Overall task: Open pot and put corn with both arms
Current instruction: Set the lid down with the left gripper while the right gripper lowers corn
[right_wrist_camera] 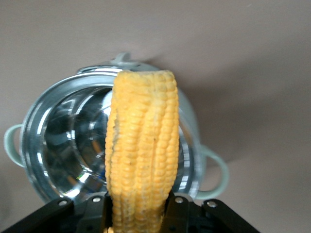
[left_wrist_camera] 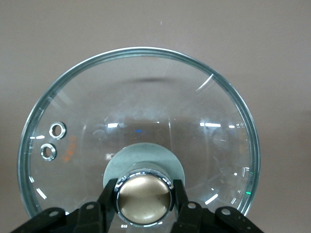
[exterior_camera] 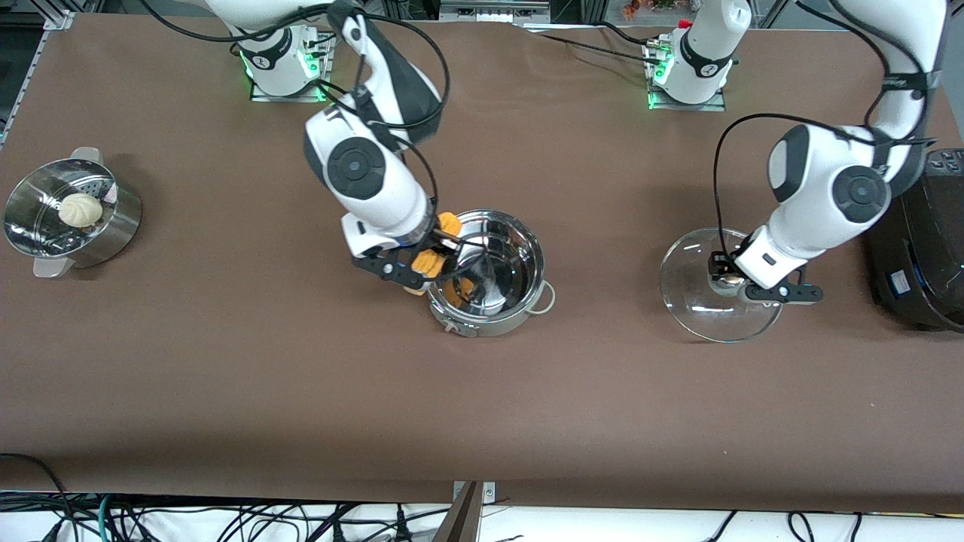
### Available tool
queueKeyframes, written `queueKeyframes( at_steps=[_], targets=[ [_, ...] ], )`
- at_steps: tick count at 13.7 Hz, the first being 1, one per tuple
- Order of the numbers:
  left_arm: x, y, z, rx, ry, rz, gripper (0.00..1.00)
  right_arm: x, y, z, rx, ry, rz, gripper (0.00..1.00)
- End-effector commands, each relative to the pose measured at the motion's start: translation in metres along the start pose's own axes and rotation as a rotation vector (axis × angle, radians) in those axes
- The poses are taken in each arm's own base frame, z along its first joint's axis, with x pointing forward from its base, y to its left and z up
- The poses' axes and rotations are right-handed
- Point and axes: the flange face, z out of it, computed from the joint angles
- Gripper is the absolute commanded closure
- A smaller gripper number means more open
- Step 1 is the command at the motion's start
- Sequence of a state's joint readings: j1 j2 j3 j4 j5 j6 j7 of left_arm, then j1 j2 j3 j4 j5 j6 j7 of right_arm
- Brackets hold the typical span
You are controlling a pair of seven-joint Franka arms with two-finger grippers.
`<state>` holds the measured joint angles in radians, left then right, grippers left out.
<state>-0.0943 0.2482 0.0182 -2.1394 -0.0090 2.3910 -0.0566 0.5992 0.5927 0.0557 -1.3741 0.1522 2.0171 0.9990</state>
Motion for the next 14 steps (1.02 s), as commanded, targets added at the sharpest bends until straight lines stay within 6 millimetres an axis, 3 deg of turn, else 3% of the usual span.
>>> queueKeyframes(
  at_steps=[1,5,9,10,11,12,14],
  targets=[
    [-0.022,-0.003,0.036,-0.007,0.039,0.028,1.00,-0.006,-0.019,0.017,0.042,0.013,0.019,1.00],
    [-0.027,-0.013,0.077,-0.007,0.004,0.012,1.00,-0.021,-0.033,0.066,0.041,0.027,0.002,1.00],
    [-0.027,-0.013,0.082,-0.007,0.001,0.016,1.00,-0.026,-0.029,0.109,-0.009,0.004,-0.009,1.00],
    [-0.028,-0.013,0.082,-0.006,0.000,0.018,0.84,-0.026,-0.029,0.118,-0.010,0.005,-0.009,1.00],
    [-0.028,-0.013,0.082,-0.006,-0.003,0.018,0.57,-0.023,-0.028,0.120,-0.011,0.005,-0.008,1.00],
    [-0.029,-0.013,0.080,-0.006,-0.006,0.018,0.47,-0.023,-0.028,0.122,-0.012,0.004,-0.011,1.00],
    [-0.029,-0.013,0.067,-0.007,-0.013,0.018,0.41,-0.023,-0.028,0.123,-0.012,0.004,-0.009,0.95]
  ],
)
